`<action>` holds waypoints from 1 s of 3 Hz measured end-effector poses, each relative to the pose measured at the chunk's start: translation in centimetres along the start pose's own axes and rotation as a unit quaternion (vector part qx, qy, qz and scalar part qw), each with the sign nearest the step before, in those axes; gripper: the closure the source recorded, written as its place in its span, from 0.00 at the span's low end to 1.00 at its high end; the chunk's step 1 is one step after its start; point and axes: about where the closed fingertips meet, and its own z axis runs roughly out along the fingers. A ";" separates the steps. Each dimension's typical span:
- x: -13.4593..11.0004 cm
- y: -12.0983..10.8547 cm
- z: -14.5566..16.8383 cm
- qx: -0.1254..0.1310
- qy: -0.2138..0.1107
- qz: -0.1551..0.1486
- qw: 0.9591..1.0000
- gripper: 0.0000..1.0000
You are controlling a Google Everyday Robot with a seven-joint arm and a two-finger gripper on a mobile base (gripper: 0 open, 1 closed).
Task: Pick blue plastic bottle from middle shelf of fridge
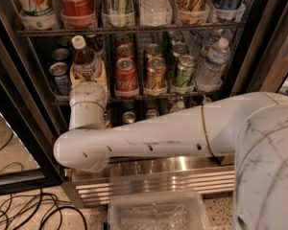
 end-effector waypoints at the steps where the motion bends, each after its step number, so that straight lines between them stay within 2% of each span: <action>1: -0.7 0.3 -0.7 -0.004 -0.005 0.006 1.000 1.00; 2: -2.1 1.2 -2.8 -0.020 -0.018 0.026 0.999 1.00; 3: -4.2 0.4 -4.9 -0.043 -0.009 0.050 0.998 1.00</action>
Offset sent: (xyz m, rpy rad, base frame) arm -0.0732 0.0252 0.0234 0.0861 -0.0736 0.1154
